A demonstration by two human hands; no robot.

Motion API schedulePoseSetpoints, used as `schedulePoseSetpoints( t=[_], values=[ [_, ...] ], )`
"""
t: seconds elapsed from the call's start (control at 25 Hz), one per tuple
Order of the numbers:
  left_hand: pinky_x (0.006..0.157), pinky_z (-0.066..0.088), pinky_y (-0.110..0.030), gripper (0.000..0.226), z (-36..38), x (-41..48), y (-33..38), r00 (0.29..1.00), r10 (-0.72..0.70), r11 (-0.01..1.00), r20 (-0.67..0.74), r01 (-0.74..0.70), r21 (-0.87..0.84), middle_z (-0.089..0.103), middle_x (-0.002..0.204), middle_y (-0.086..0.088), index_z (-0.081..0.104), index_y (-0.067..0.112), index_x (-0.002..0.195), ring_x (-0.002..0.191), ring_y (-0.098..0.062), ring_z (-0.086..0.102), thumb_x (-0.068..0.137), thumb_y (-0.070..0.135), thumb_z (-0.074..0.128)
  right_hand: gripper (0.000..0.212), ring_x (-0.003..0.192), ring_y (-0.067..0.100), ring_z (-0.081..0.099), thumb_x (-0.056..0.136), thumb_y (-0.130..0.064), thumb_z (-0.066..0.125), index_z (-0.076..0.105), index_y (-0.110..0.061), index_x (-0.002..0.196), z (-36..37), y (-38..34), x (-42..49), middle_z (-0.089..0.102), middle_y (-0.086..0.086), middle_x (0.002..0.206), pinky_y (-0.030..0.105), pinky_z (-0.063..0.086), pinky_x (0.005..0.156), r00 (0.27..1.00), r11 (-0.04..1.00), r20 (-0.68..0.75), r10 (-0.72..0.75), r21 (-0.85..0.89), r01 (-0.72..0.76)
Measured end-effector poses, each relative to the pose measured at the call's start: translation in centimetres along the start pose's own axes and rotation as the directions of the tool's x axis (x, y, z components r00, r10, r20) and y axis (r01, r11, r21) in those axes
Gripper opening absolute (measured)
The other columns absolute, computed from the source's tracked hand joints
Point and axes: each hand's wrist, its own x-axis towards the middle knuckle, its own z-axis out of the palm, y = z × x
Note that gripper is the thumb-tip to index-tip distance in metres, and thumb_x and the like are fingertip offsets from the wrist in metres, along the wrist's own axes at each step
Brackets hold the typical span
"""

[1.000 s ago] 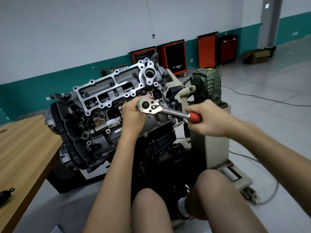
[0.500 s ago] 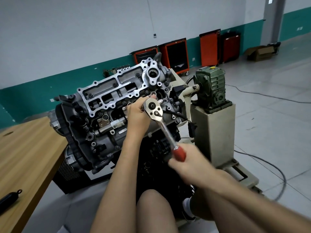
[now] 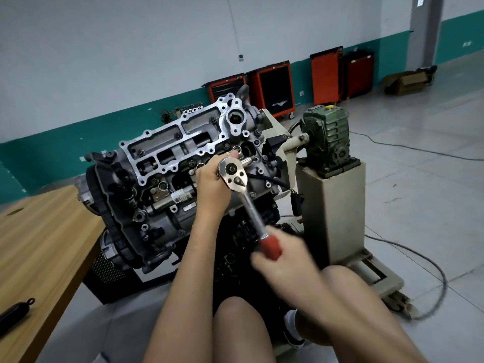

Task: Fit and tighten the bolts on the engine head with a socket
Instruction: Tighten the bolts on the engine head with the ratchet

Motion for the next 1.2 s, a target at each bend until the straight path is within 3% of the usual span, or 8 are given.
schedulePoseSetpoints(
  t=[0.2,0.36,0.48,0.6,0.76,0.88,0.96,1.2],
  values=[
    [0.056,0.029,-0.018,0.058,-0.5,0.0,0.3,0.999,-0.034,0.999,0.018,0.034,-0.007,0.032,0.041,0.016,0.043,0.038,0.04,0.046,-0.002,0.026,0.093,0.021,0.058,0.019,0.05,0.012,0.032,0.067,-0.017,0.055,0.039,-0.024,0.058,6.8,-1.6,-1.3,0.034,-0.006,0.051,0.03,0.03,0.049,0.985,0.939,-0.033,0.169,0.311,-0.15],
    [0.053,0.026,-0.025,0.057,-0.7,0.0,0.3,0.998,-0.039,0.999,0.045,0.039,0.001,0.032,0.043,0.014,0.038,0.033,0.041,0.047,-0.003,0.025,0.094,0.025,0.057,0.038,0.044,0.004,0.031,0.075,0.0,0.062,0.036,-0.02,0.058,-2.7,-0.5,1.3,0.035,-0.009,0.049,0.025,0.03,0.047,0.984,0.987,0.18,0.015,-0.16,0.015],
    [0.053,0.03,-0.022,0.055,-0.7,0.2,0.6,0.997,-0.007,1.0,0.074,0.007,0.009,0.038,0.041,0.015,0.043,0.033,0.041,0.046,-0.002,0.03,0.094,0.025,0.057,0.029,0.043,0.005,0.044,0.077,-0.004,0.063,0.045,-0.021,0.062,-10.0,-2.2,6.7,0.046,-0.008,0.051,0.022,0.039,0.047,0.946,0.807,0.32,-0.044,-0.547,0.223],
    [0.051,0.033,-0.02,0.051,-0.6,0.2,0.5,0.999,-0.001,1.0,0.045,0.001,0.002,0.043,0.042,0.015,0.051,0.034,0.044,0.045,-0.002,0.034,0.093,0.023,0.058,0.026,0.05,0.015,0.051,0.076,-0.007,0.063,0.047,-0.023,0.064,-11.9,-2.6,8.7,0.052,-0.002,0.055,0.032,0.044,0.051,0.953,0.704,0.286,-0.099,-0.657,0.27],
    [0.052,0.029,-0.026,0.054,-0.3,-0.1,0.4,0.998,-0.011,1.0,0.057,0.011,-0.005,0.038,0.043,0.014,0.042,0.032,0.043,0.047,-0.005,0.029,0.095,0.025,0.056,0.033,0.045,0.005,0.032,0.074,-0.002,0.065,0.04,-0.019,0.06,-3.7,0.0,1.7,0.037,-0.01,0.049,0.023,0.03,0.047,0.993,0.977,0.095,-0.066,-0.194,0.084],
    [0.054,0.027,-0.02,0.057,-0.3,-0.1,0.7,0.999,-0.032,0.999,0.034,0.032,-0.014,0.033,0.044,0.016,0.041,0.036,0.041,0.05,-0.001,0.029,0.094,0.023,0.057,0.027,0.046,0.008,0.03,0.068,-0.009,0.057,0.036,-0.021,0.058,4.5,-0.4,-1.0,0.033,-0.009,0.049,0.023,0.028,0.044,0.995,0.962,-0.008,0.104,0.254,-0.098],
    [0.057,0.03,-0.016,0.055,-0.6,0.1,0.4,0.998,-0.041,0.998,0.056,0.043,-0.043,0.039,0.052,0.016,0.042,0.035,0.041,0.058,-0.005,0.037,0.094,0.026,0.058,0.026,0.048,0.013,0.031,0.069,-0.008,0.056,0.035,-0.02,0.058,6.2,-0.8,-0.9,0.032,-0.006,0.051,0.025,0.028,0.044,0.991,0.945,-0.006,0.137,0.3,-0.129],
    [0.056,0.04,-0.02,0.045,-0.6,0.5,0.1,0.995,-0.03,1.0,0.096,0.03,0.002,0.047,0.043,0.018,0.059,0.031,0.049,0.047,0.001,0.041,0.093,0.018,0.058,0.035,0.042,0.003,0.037,0.076,-0.003,0.063,0.04,-0.02,0.057,-8.1,-0.7,4.9,0.04,-0.01,0.048,0.021,0.032,0.047,0.972,0.893,0.236,-0.021,-0.434,0.124]
  ],
)
